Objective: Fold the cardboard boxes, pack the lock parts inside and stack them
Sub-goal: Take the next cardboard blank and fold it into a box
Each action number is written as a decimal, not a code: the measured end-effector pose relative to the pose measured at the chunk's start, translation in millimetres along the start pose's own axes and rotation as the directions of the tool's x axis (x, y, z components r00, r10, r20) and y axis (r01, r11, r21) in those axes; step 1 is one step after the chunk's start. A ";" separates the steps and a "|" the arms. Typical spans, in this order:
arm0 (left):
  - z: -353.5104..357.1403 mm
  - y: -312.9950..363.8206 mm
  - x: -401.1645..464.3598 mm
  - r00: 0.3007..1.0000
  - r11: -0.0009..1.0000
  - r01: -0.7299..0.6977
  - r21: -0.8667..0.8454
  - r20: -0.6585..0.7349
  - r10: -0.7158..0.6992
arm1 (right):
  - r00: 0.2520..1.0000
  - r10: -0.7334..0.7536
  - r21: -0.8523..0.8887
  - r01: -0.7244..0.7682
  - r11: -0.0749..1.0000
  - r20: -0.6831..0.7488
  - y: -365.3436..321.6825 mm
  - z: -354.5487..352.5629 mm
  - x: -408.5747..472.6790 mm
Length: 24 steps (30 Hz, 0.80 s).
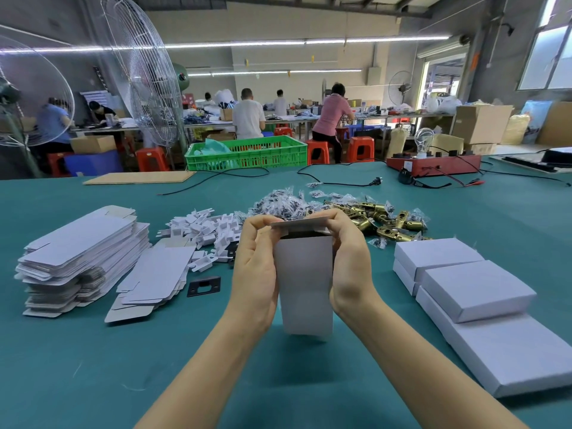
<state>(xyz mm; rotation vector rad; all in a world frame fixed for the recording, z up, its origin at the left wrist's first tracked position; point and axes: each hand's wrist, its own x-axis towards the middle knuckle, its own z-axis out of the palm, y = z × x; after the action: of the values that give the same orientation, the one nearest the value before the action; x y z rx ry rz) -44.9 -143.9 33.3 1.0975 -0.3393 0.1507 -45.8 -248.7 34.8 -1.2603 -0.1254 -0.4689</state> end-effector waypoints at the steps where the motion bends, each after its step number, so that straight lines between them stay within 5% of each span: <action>1: 0.1 0.0 0.2 1.000 1.000 0.007 -0.004 -0.001 -0.007 | 1.000 0.015 0.019 -0.015 1.000 0.007 -0.9 0.5 -0.2; 10: -3.6 -0.9 0.3 0.998 0.998 -0.001 -0.062 0.055 0.005 | 0.996 -0.072 -0.106 0.078 0.991 0.060 -6.5 5.4 -5.1; 24: 0.6 2.6 -1.8 0.999 0.986 -0.028 0.164 -0.015 0.031 | 0.972 -0.219 -0.241 0.233 0.942 0.084 -2.9 1.0 -4.0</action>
<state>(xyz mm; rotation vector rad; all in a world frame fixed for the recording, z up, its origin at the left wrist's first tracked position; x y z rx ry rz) -47.4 -143.2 35.2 1.2534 -0.3323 0.2175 -50.3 -247.4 36.3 -1.5150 -0.2680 -0.6633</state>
